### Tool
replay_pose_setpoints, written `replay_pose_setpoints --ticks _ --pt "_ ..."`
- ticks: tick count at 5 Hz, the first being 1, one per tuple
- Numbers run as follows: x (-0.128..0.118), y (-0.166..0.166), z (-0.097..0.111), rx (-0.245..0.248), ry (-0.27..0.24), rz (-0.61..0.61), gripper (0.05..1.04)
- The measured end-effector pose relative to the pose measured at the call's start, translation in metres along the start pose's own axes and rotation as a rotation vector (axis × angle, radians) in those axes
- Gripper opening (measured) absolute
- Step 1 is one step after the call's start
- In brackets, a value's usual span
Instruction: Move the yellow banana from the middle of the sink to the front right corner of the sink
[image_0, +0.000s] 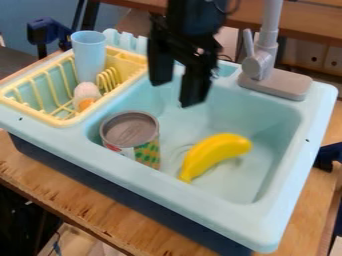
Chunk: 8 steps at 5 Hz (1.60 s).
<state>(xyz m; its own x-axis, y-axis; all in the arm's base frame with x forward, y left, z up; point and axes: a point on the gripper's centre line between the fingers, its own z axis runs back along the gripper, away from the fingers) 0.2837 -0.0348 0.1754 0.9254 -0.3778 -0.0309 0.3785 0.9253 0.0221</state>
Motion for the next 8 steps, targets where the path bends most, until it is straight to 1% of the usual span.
replay_pose_setpoints --ticks 1,2,3,5,6,7,8 --pt "0.008 -0.006 -0.022 -0.020 0.042 -0.045 1.009" --pt "0.013 -0.005 -0.037 -0.030 0.077 -0.063 1.009" --pt "0.016 -0.002 -0.051 -0.016 0.111 -0.047 1.009" --pt "0.025 -0.003 -0.077 -0.014 0.145 -0.055 1.009" --pt "0.029 -0.006 -0.080 -0.027 0.128 -0.067 1.009" --pt "0.031 -0.010 -0.084 -0.051 0.124 -0.072 0.970" --pt "0.032 -0.013 -0.085 -0.074 0.115 -0.058 0.696"
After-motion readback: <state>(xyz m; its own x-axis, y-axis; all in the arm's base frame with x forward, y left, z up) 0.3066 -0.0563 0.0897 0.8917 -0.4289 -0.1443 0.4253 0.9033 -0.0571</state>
